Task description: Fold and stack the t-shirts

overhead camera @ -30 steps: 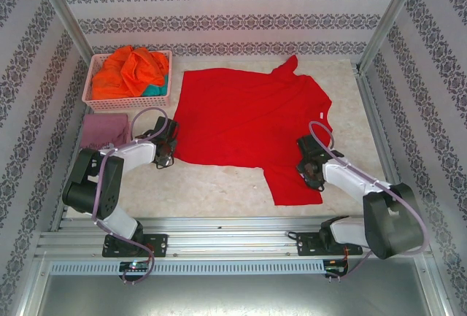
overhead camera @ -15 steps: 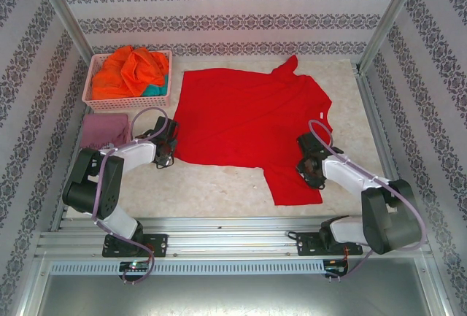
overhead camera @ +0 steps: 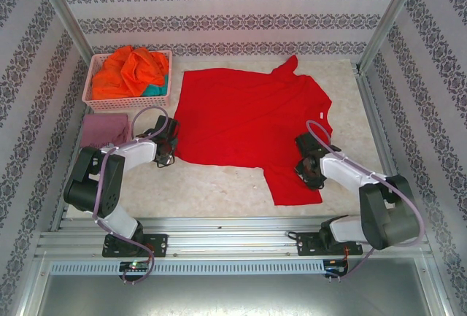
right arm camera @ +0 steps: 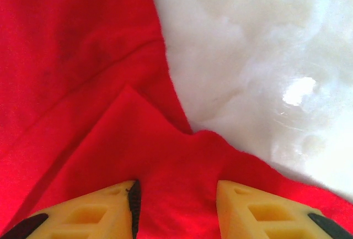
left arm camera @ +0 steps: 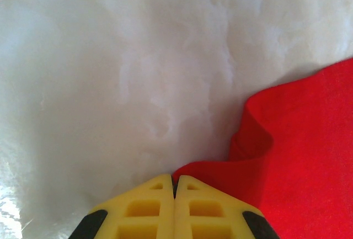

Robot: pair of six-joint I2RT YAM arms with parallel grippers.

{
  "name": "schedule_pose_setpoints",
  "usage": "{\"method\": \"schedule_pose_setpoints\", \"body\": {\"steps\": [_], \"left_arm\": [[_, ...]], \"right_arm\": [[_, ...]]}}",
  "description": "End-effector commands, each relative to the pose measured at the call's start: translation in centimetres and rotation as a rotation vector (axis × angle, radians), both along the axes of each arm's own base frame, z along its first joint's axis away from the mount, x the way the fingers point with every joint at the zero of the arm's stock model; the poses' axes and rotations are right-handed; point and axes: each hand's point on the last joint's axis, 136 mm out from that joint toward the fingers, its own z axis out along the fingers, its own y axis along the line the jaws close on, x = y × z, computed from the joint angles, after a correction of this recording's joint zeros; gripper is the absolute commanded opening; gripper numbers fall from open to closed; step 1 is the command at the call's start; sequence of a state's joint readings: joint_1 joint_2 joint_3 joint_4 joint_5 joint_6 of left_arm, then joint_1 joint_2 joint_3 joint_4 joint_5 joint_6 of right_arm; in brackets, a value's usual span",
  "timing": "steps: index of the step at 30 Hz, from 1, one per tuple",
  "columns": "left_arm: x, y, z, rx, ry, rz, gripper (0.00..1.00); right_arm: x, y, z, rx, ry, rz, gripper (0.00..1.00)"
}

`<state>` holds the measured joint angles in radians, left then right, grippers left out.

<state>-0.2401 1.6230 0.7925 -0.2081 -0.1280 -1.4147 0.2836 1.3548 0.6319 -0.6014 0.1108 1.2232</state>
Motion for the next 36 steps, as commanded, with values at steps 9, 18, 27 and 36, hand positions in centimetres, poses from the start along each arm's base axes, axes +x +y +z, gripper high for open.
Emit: {"method": "schedule_pose_setpoints", "body": {"steps": [9,18,27,36], "left_arm": [[-2.9,0.3,-2.6,-0.015,0.114,-0.002,0.0],[-2.8,0.7,-2.0,-0.015,0.095,-0.009,0.0],[-1.1,0.9,2.2,0.018,-0.01,-0.037,0.0],[0.9,0.4,5.9,0.003,-0.091,-0.044,0.0]], "right_arm": [[-1.4,0.9,-0.5,0.015,0.089,0.048,0.08],[-1.4,-0.1,1.7,-0.025,-0.007,0.01,0.0],[-1.1,-1.9,6.9,-0.112,-0.238,-0.048,0.0],[0.4,-2.8,11.7,-0.133,-0.436,-0.104,0.0]]}}
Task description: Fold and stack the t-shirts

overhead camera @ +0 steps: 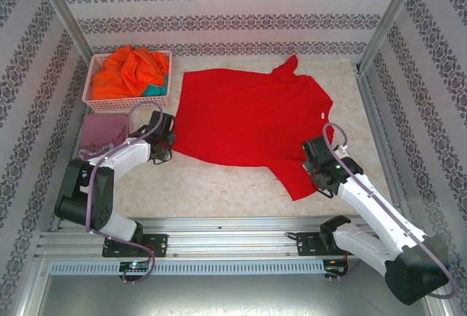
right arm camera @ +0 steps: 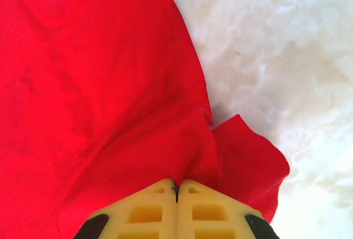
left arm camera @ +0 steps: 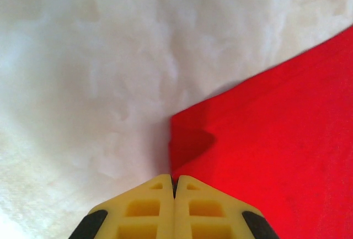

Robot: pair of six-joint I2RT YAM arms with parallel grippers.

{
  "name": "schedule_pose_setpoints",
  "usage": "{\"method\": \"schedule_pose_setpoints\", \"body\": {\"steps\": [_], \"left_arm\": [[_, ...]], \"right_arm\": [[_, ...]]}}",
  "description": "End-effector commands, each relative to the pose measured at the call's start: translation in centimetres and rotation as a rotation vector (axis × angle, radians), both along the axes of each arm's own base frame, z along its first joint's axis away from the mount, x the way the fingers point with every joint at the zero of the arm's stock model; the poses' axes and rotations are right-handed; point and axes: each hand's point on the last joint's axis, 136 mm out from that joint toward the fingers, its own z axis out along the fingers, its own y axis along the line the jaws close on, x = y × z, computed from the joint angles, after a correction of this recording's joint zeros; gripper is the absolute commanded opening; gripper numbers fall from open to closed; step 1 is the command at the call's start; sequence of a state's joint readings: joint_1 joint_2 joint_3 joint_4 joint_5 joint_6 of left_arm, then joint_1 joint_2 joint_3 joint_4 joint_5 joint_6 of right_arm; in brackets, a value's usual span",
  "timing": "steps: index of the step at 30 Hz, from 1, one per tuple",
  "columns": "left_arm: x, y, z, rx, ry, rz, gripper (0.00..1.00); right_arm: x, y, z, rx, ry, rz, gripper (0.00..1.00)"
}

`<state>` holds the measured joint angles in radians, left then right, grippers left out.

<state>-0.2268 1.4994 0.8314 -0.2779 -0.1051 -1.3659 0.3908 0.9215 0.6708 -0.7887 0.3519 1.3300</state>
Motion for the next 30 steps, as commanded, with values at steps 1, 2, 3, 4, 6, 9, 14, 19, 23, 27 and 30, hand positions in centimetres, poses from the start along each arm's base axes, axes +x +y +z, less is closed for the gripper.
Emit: {"method": "schedule_pose_setpoints", "body": {"steps": [1,2,3,4,6,9,14,19,23,27,30], "left_arm": [[0.3,0.4,1.5,0.016,-0.013,-0.005,0.0],[0.5,0.3,1.6,0.013,-0.016,-0.006,0.0],[0.6,0.2,1.6,0.009,-0.017,-0.008,0.0],[0.7,0.2,1.7,0.004,-0.017,-0.008,0.0],[0.8,0.1,1.9,0.0,-0.015,-0.007,0.0],[1.2,0.1,2.6,0.001,-0.03,-0.004,0.0],[2.9,-0.2,3.6,0.01,-0.056,-0.009,0.0],[4.5,-0.2,4.2,0.03,-0.065,-0.014,0.0],[5.4,-0.1,4.6,0.047,-0.07,-0.01,0.0],[6.2,-0.1,4.5,0.059,-0.062,-0.017,0.0],[6.9,-0.3,4.4,0.07,-0.054,-0.027,0.0]], "right_arm": [[0.9,-0.9,2.5,-0.037,-0.104,-0.037,0.0],[1.0,-0.8,2.7,-0.034,-0.117,-0.037,0.0],[1.2,-0.8,2.8,-0.034,-0.124,-0.033,0.0],[1.3,-0.7,2.8,-0.035,-0.122,-0.03,0.0],[1.5,-0.6,2.8,-0.039,-0.12,-0.022,0.0],[2.4,-0.4,3.4,-0.042,-0.144,-0.014,0.0],[4.2,-0.4,4.1,-0.055,-0.171,-0.007,0.0],[6.0,-0.4,4.9,-0.057,-0.192,0.007,0.0],[7.5,-0.6,5.5,-0.05,-0.212,0.008,0.0],[8.7,-0.8,5.9,-0.058,-0.202,0.018,0.0],[9.7,-0.9,6.2,-0.07,-0.203,0.034,0.0]]}}
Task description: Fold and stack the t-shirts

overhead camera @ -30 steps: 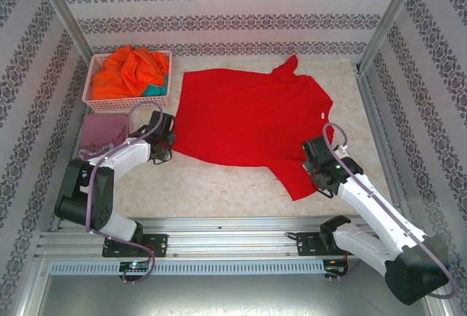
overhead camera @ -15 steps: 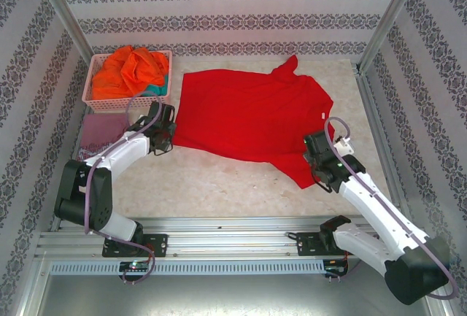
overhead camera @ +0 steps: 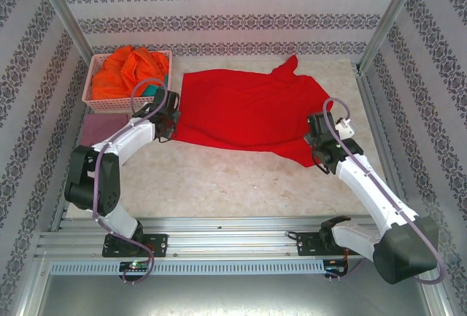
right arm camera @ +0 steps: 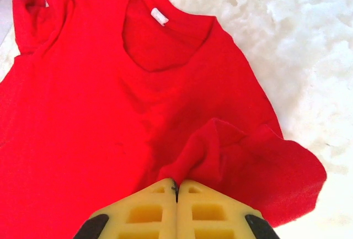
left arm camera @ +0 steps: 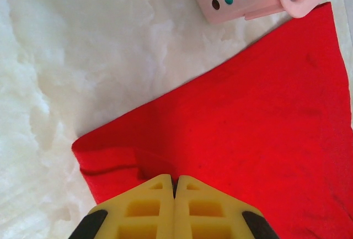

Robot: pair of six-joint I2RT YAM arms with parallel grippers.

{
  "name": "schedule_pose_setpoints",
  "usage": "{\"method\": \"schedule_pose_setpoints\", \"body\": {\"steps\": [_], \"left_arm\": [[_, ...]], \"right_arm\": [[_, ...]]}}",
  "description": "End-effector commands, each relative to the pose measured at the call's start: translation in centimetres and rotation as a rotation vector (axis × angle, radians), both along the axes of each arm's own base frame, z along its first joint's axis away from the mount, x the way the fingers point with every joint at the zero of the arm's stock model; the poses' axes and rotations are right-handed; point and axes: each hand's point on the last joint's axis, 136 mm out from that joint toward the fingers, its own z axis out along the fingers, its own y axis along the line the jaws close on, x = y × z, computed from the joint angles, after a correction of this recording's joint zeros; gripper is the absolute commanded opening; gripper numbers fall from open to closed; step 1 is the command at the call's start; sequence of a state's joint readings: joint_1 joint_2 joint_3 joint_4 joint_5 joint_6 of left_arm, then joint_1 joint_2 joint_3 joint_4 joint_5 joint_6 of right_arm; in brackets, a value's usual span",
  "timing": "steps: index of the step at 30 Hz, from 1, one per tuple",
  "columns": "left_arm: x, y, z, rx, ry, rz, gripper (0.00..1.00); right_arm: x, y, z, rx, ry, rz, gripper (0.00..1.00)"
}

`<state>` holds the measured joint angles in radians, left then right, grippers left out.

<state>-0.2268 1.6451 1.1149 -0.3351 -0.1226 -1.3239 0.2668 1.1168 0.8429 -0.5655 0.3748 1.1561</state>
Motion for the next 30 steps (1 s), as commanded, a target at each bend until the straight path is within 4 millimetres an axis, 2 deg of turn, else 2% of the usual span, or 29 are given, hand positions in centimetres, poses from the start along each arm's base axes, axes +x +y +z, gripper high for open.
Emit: {"method": "schedule_pose_setpoints", "body": {"steps": [1,17,30], "left_arm": [[0.5,0.9,-0.1,0.055,0.032,-0.004,0.0],[3.9,0.8,-0.4,0.085,0.051,-0.038,0.0],[6.4,1.0,-0.4,0.089,0.048,-0.048,0.0]], "right_arm": [[1.8,0.0,1.5,-0.019,-0.036,0.035,0.0],[7.3,-0.1,1.4,-0.06,0.008,0.127,0.0],[11.0,-1.0,1.9,-0.097,0.005,0.143,0.0]]}}
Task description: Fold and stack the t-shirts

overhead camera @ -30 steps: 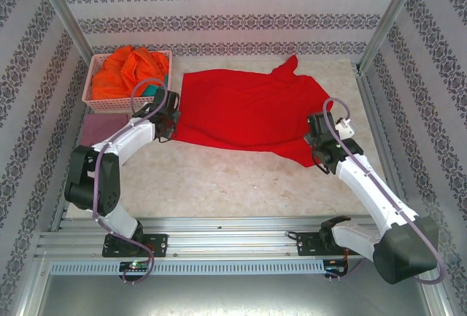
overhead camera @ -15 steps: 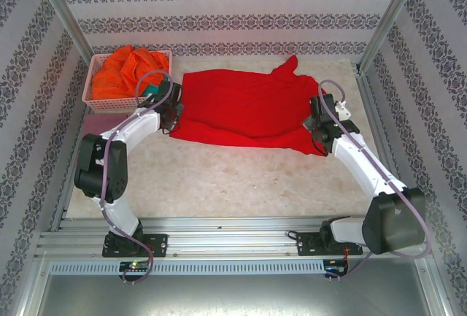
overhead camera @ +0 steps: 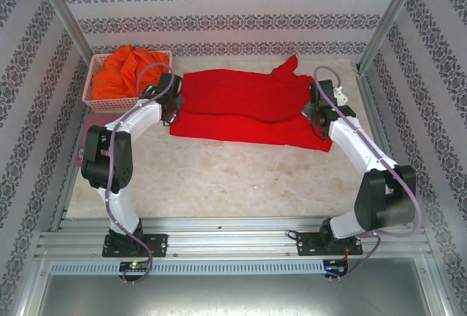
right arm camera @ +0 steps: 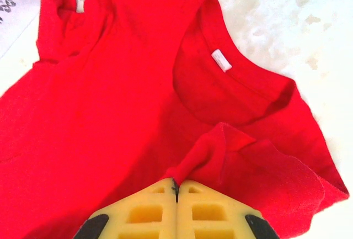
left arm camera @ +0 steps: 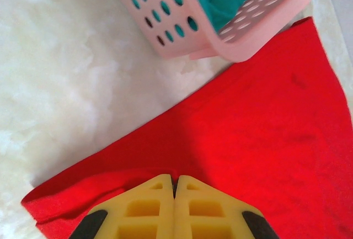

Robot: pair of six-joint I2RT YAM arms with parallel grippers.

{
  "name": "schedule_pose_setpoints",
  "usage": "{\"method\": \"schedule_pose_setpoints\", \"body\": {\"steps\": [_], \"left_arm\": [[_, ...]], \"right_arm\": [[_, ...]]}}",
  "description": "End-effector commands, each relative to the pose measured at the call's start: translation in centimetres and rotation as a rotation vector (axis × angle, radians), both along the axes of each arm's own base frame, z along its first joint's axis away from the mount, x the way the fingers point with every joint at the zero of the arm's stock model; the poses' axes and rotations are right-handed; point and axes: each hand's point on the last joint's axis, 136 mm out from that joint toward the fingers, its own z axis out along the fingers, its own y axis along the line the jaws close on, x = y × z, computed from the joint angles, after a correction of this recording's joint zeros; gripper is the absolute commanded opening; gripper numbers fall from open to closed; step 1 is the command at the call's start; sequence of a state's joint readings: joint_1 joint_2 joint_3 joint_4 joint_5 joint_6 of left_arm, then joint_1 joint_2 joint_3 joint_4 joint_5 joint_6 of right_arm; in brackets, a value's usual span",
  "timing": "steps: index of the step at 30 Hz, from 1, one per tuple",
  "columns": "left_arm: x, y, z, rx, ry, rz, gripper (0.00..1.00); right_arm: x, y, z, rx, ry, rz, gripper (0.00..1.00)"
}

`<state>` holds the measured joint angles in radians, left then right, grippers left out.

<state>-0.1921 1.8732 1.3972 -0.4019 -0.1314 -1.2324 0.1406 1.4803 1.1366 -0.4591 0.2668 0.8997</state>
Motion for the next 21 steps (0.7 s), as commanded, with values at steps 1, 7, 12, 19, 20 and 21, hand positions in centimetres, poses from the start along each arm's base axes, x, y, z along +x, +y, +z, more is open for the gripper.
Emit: {"method": "schedule_pose_setpoints", "body": {"steps": [1,7,12,19,20,21], "left_arm": [[0.5,0.4,-0.5,0.024,0.032,-0.018,0.0],[1.8,-0.2,-0.1,0.016,0.024,-0.046,0.0],[2.7,-0.3,0.2,0.024,0.02,-0.058,0.0],[3.8,-0.9,0.6,0.015,0.012,-0.081,0.0],[3.9,-0.9,0.6,0.015,0.01,-0.081,0.0],[4.0,-0.9,0.6,0.015,0.01,-0.081,0.0]], "right_arm": [[1.5,-0.4,1.0,-0.023,-0.026,0.012,0.0],[3.0,-0.6,1.1,-0.026,-0.036,0.018,0.0],[4.2,-0.6,0.8,-0.032,-0.024,0.027,0.0],[5.5,-0.5,1.5,-0.042,-0.033,0.039,0.0],[5.7,-0.6,1.5,-0.044,-0.035,0.037,0.0],[5.8,-0.8,1.6,-0.043,-0.036,0.036,0.0]]}}
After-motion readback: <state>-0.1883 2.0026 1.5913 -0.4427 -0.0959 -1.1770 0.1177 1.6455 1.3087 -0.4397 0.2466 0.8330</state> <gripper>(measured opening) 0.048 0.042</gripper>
